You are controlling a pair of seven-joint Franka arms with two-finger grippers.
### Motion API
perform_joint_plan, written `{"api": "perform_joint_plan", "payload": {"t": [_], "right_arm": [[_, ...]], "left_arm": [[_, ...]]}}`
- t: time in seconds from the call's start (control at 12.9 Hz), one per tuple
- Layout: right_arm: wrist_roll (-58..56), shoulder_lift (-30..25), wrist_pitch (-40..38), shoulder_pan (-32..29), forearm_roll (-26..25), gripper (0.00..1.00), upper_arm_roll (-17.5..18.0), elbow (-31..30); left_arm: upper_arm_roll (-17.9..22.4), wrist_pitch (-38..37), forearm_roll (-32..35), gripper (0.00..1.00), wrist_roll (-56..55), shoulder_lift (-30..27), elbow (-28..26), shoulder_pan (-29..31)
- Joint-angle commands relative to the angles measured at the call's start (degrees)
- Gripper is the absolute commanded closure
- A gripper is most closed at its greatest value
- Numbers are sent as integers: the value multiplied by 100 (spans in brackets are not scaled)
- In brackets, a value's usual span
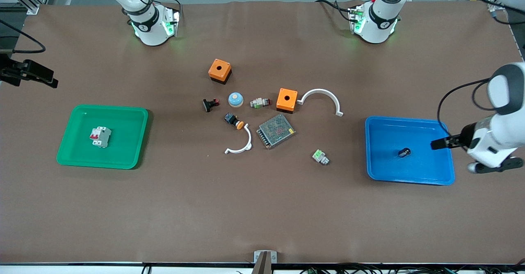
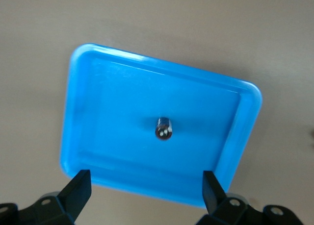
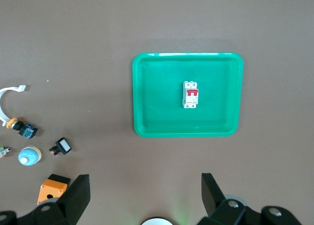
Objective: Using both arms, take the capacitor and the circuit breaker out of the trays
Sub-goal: 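Grasp the capacitor with the left gripper while the right gripper grasps the breaker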
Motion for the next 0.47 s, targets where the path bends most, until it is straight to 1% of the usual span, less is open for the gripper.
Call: {"api": "perform_joint_plan", "payload": {"t": [0.0, 0.08, 0.16, 0.39], "right_arm": [[-83, 253, 212, -428, -32, 0, 43, -315], [-362, 376, 361, -560, -32, 0, 43, -481], [-678, 412, 702, -710, -32, 0, 43, -796], [-910, 413, 2046, -1026, -32, 0, 43, -1939]], "left_arm": [[-34, 394, 115, 0, -61, 193, -350, 35], [-34, 525, 185, 0, 0, 377, -359, 87], [-34, 622, 203, 0, 18, 518, -402, 96], [-34, 894, 221, 0, 1, 791, -543, 105]]}}
